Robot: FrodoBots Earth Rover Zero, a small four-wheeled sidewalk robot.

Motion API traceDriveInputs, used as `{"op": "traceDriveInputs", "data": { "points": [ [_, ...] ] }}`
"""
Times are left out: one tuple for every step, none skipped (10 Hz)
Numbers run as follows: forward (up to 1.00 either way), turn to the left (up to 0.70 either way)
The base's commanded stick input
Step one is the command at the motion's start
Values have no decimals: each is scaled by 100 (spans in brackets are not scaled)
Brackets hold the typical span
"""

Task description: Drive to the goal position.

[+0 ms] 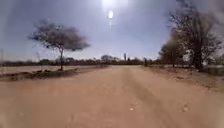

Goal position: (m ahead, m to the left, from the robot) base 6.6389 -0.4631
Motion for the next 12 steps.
{"op": "traceDriveInputs", "data": {
  "points": [
    [100, -27],
    [100, -27],
    [100, 0],
    [100, 0],
    [100, 0],
    [100, 0],
    [100, 0],
    [100, 0],
    [100, 0],
    [100, 0],
    [100, 0],
    [100, 0]
  ]
}}
